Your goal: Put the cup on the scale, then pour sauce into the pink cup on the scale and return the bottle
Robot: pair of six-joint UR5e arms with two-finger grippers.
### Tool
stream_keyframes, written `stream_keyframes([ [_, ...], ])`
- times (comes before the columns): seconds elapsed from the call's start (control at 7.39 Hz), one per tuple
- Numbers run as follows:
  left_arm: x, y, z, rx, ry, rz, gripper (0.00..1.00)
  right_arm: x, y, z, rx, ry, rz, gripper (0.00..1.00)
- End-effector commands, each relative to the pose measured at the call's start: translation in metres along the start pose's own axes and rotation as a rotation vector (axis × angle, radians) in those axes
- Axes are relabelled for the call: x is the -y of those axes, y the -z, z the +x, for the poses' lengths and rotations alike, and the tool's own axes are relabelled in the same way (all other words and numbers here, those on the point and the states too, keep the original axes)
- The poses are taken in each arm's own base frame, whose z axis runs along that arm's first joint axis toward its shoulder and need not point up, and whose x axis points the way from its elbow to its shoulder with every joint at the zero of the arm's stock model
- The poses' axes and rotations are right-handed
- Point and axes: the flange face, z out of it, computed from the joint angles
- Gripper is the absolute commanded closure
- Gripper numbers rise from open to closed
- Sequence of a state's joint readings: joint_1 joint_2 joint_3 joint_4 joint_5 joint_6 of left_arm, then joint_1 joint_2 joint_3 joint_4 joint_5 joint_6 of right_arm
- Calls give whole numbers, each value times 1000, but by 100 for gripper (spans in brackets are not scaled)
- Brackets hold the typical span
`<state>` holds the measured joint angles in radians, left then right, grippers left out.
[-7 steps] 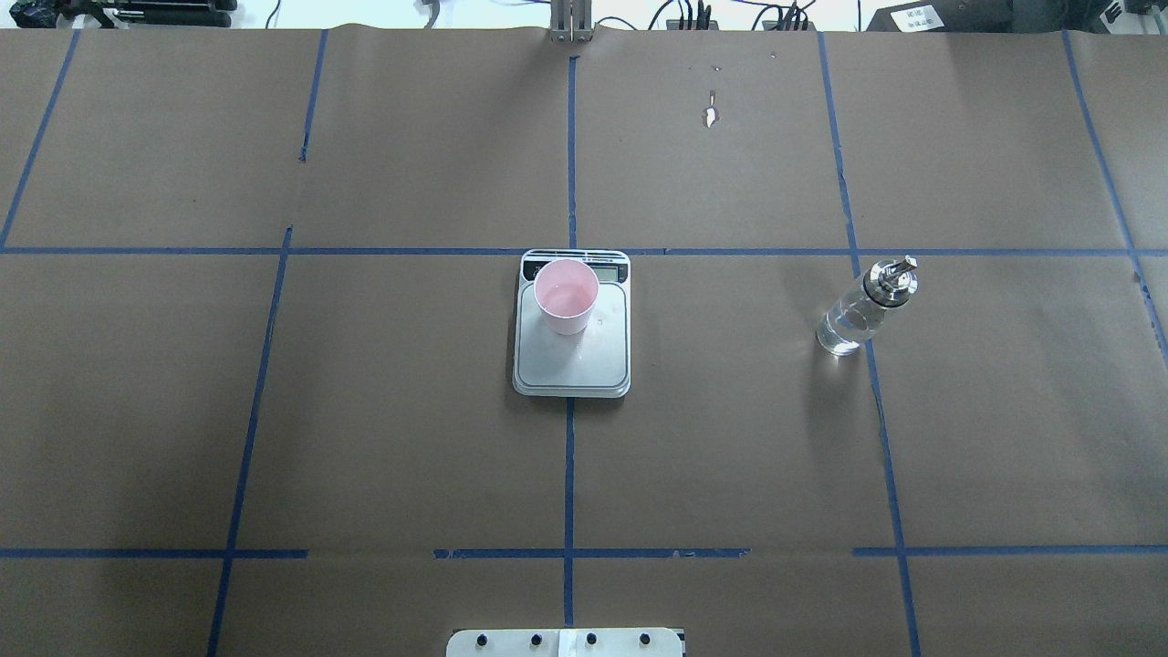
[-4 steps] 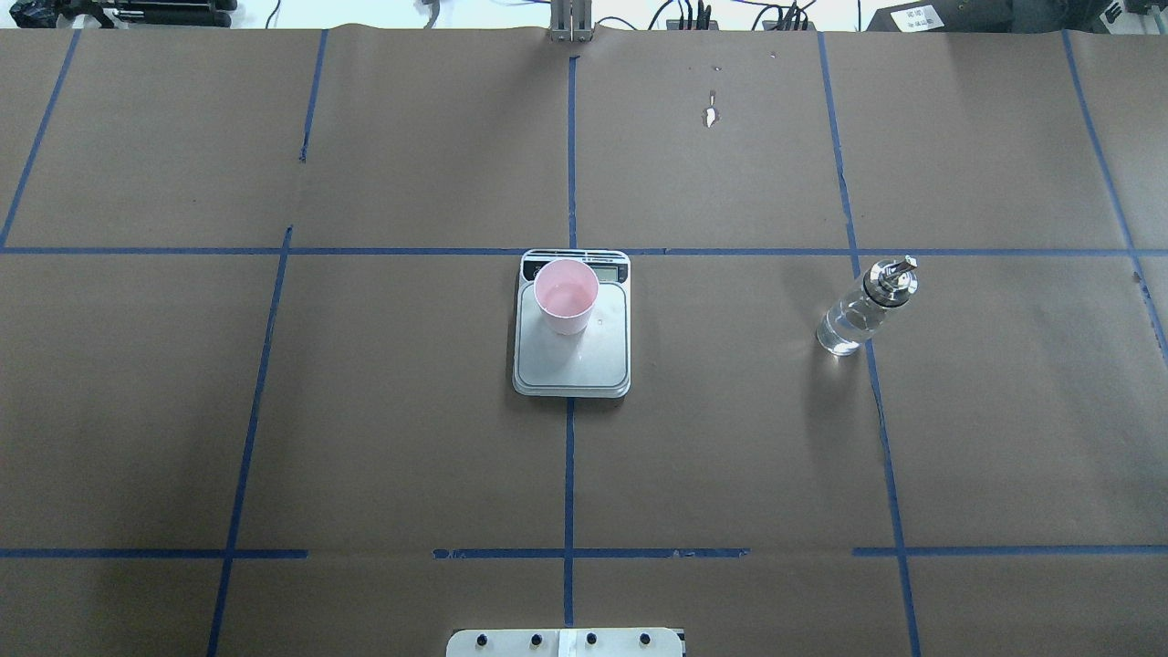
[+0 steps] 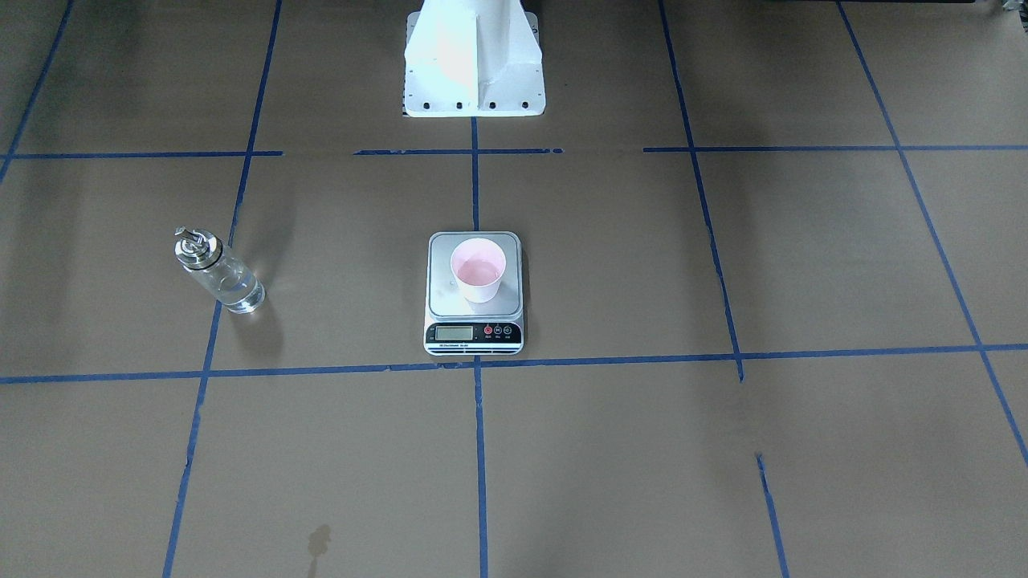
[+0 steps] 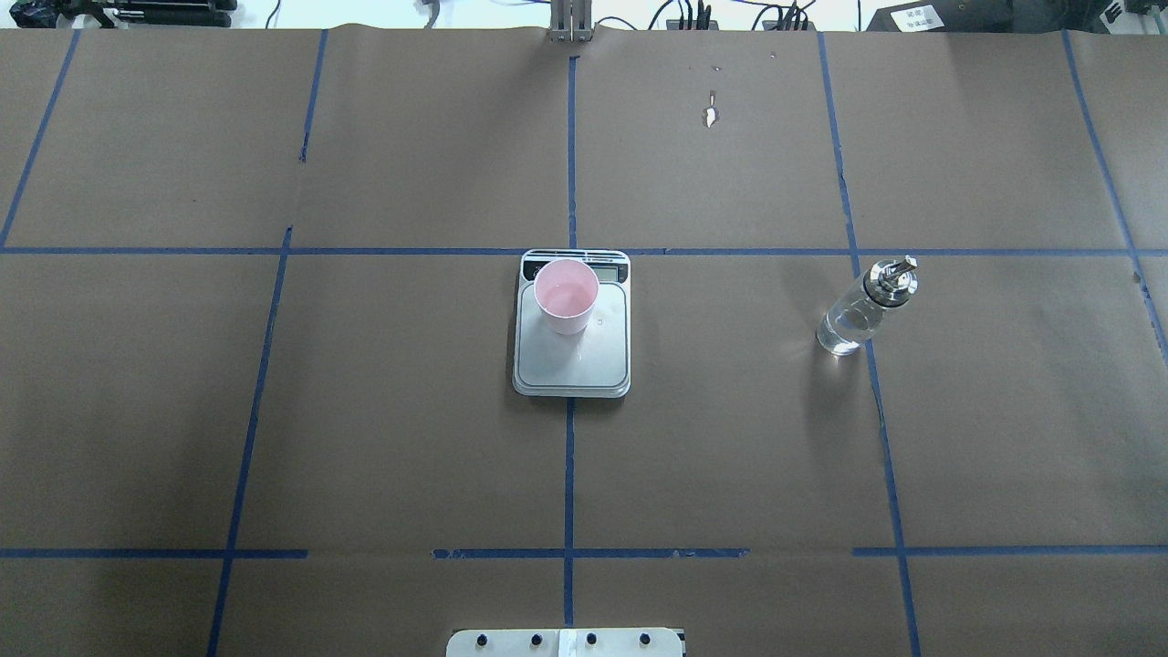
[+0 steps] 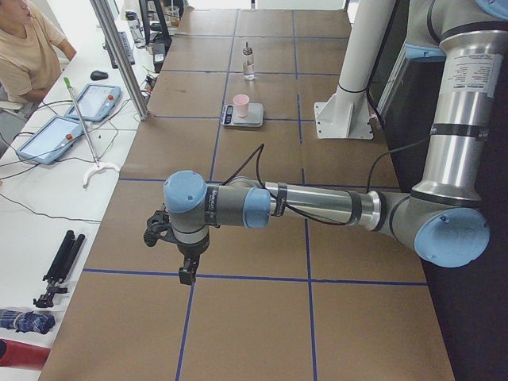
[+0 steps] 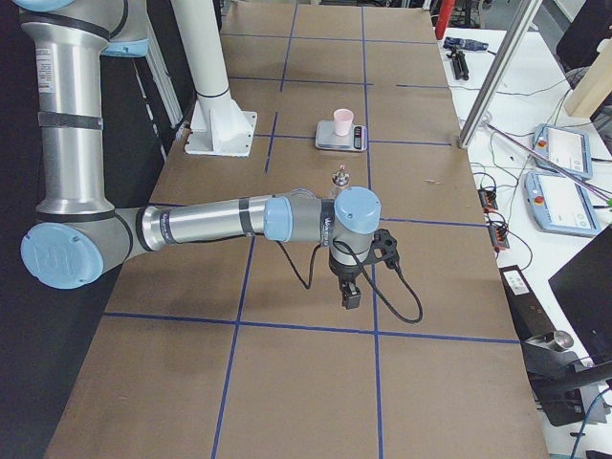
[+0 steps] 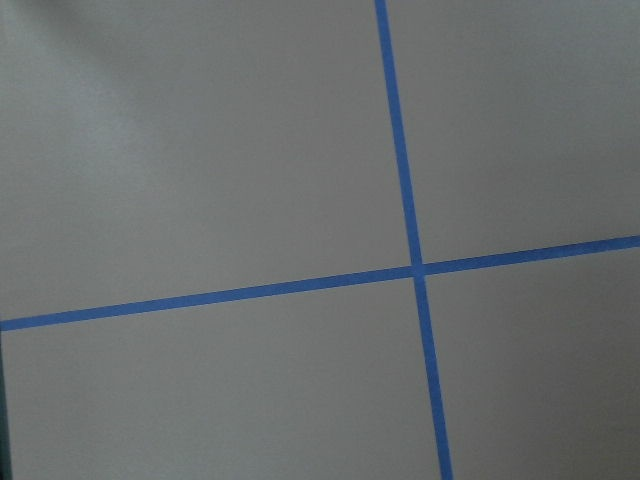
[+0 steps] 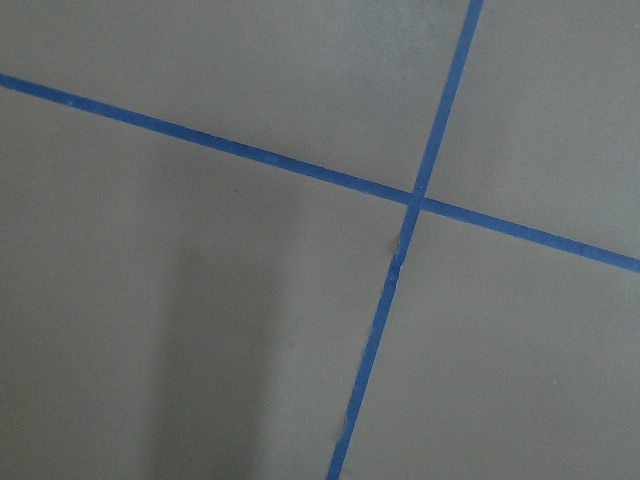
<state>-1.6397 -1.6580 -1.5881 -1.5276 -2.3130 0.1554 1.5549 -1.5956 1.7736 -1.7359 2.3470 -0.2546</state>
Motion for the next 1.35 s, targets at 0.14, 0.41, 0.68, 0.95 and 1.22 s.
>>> stream_keyframes([
  [0.14,9,-24,26,-26,-52,-38,0,-1,-2,2,1,-4,-4,0],
  [0.41,5,-24,26,-23,-51,-41,0,-1,-3,1,3,-1,-5,0],
  [0.68,-9,-35,15,-29,-110,-66,0,-1,-5,3,3,-4,-11,0],
  [0.95,-8,-41,11,-27,-119,-85,0,-3,-10,6,7,-12,-20,0],
  [1.22,-6,-38,16,-55,-74,-102,0,-2,-10,5,7,-7,-20,0],
])
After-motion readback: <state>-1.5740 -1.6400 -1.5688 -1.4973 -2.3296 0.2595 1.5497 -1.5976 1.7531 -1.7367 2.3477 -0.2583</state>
